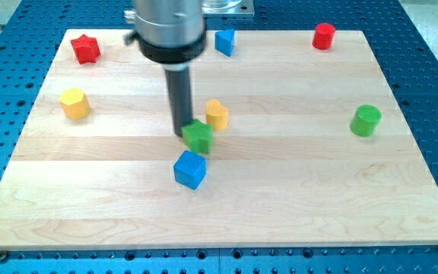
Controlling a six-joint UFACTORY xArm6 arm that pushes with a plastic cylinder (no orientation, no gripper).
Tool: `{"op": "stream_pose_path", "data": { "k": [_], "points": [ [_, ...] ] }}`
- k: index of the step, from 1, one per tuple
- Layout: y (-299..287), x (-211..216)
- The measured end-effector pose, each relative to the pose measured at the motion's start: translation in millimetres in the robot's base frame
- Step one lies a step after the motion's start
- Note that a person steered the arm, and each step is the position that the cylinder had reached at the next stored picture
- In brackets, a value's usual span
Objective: Keep the green blocks vertically below the red circle
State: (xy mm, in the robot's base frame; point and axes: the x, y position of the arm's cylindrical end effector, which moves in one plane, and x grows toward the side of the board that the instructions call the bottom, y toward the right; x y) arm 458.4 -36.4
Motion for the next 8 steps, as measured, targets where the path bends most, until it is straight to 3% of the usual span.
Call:
{"op": "stream_pose_path", "data": {
  "k": [1, 2, 3, 4, 5, 6, 7, 8],
  "points": [
    [-4, 6],
    [17, 41],
    [98, 77],
    [131, 90],
    [70, 91],
    [43, 73],
    [86, 41],
    [145, 61]
  ]
}}
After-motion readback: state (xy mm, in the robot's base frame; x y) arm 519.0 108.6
